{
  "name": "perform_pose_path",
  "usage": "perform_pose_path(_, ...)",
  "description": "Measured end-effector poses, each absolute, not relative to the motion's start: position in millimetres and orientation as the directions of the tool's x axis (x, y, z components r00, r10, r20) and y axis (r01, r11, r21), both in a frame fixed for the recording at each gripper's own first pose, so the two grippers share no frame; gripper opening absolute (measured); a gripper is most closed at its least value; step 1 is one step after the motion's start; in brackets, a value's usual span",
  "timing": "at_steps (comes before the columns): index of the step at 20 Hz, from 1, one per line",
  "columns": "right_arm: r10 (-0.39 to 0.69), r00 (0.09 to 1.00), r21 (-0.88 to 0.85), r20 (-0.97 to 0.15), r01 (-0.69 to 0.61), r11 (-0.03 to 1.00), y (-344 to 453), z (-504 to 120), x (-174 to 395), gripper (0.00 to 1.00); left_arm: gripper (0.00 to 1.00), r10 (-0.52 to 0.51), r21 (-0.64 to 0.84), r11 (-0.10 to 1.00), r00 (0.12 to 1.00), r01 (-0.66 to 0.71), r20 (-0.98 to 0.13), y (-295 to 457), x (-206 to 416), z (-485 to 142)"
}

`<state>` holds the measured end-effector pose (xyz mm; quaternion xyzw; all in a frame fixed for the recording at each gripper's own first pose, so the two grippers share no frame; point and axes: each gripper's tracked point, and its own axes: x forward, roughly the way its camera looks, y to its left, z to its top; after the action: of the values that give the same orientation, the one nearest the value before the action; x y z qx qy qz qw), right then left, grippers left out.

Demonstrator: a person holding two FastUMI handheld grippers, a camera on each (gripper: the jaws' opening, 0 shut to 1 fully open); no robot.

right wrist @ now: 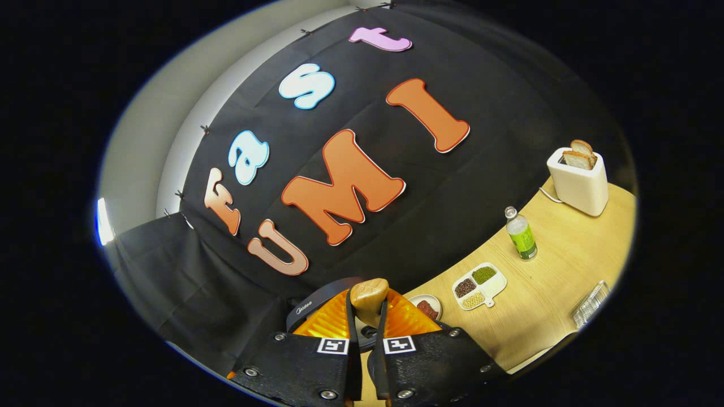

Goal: Close the left gripper, press the button to open the rice cooker; take a wooden spoon from the chopstick holder with the right hand, scoop a spoonful of rice and pour it into the rice cooker, then put the wooden spoon back into the chopstick holder.

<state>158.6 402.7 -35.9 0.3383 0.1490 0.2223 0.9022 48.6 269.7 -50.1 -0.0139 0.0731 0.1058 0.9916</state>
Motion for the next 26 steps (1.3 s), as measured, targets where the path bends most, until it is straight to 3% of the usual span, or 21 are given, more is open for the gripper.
perform_pose_path(11,0.515,0.85,0.578,-0.111,-0.366,0.729,416.4,-32.9,151.2,0.08,0.98,0.203,-0.013,0.978,0.966,-0.207,-0.159,269.2,50.0,-57.1)
perform_pose_path(26,0.565,0.815,0.263,-0.125,-0.522,0.811,454.8,-42.4,133.0,0.08,0.98,0.178,-0.001,0.984,0.97,-0.18,-0.163,271.9,57.9,-58.6)
